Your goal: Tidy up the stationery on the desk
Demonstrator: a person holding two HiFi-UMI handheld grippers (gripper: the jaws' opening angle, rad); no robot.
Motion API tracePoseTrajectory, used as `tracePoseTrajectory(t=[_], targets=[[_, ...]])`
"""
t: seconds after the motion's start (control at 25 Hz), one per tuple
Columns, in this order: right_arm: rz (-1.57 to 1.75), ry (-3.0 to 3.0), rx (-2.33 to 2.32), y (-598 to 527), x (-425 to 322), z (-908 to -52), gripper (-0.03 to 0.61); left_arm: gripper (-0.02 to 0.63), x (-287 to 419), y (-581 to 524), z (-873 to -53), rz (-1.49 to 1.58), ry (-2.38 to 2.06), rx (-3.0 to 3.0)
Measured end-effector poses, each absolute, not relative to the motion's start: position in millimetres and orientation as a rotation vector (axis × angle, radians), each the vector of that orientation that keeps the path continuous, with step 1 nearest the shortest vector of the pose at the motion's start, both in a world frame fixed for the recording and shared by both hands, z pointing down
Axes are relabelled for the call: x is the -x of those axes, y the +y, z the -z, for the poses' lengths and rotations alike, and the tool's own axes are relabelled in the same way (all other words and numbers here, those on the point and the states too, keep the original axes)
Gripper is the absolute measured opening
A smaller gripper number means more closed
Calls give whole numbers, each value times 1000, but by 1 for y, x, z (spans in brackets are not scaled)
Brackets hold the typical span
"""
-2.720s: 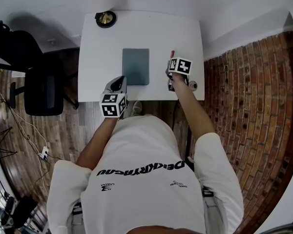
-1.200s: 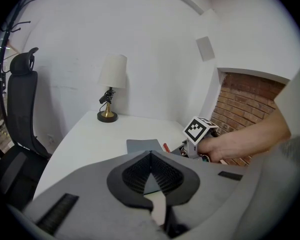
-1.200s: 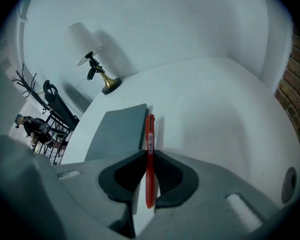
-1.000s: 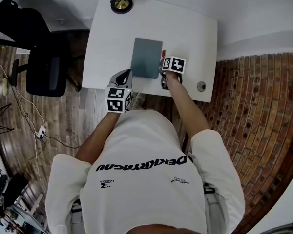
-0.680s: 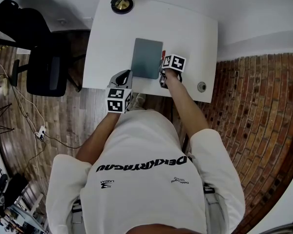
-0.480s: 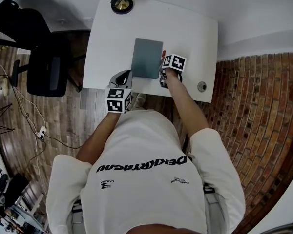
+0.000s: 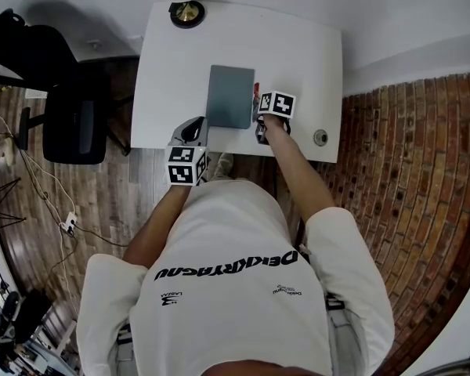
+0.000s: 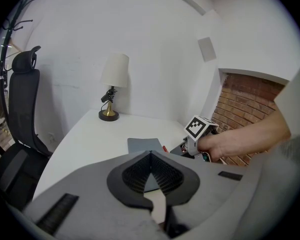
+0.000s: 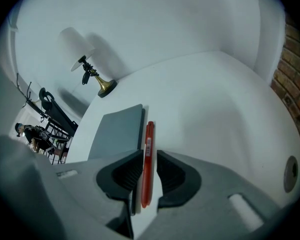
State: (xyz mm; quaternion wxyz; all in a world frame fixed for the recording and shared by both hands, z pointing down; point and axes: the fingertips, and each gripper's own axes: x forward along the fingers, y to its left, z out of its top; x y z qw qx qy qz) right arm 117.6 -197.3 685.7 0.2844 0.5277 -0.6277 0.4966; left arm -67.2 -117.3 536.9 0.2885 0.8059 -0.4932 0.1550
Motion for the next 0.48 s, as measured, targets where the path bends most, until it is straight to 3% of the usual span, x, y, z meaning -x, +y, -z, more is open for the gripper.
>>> tracePoseTrajectory(t=[0.48], targets=[[-1200,-2008,-1604,-188,-132,-602,64,-2,49,-116,-513,-379,-1285,-2254]])
